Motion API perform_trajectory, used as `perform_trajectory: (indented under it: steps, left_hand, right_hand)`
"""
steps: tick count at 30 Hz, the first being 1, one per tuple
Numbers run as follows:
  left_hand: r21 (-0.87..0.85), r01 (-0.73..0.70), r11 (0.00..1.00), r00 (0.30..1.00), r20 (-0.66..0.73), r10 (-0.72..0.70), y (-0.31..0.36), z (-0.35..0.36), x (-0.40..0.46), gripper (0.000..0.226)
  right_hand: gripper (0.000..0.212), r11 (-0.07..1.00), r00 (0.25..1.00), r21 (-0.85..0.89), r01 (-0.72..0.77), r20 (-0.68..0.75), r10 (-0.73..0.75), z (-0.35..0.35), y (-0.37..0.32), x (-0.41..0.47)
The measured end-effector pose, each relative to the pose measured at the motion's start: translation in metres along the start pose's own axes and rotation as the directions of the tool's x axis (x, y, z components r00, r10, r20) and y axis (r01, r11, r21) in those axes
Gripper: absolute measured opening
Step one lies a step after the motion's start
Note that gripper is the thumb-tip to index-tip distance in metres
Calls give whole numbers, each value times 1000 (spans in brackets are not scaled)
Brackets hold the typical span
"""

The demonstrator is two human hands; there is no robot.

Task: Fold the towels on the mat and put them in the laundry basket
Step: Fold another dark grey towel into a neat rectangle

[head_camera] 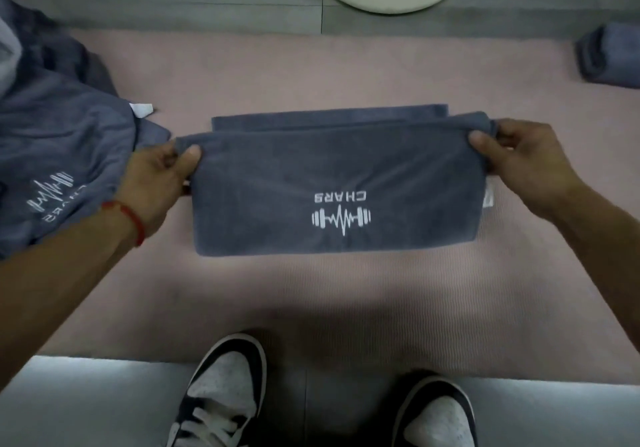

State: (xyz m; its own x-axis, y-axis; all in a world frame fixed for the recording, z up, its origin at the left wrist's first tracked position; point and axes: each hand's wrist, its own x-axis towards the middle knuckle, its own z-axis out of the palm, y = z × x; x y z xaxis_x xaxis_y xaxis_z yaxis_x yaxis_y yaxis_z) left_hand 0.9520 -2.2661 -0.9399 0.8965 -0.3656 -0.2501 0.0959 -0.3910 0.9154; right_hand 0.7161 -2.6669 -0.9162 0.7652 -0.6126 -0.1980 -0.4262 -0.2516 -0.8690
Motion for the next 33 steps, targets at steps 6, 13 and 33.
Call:
perform_trajectory:
  steps: [6,13,33]
  left_hand:
    - [148,141,979,984,-126,-122,-11,16,88,23]
    - [379,223,898,965,-220,-146,-16,29,112,20]
    - [883,-372,286,926,329,187,-55,81,59,64]
  right_hand:
    - [20,972,992,-216,-91,-105,70,25,12,83]
    - [35,862,984,-495,-108,-177,22,50,26,110]
    - [74,557,999,-830,-9,-38,-39,85,78,39]
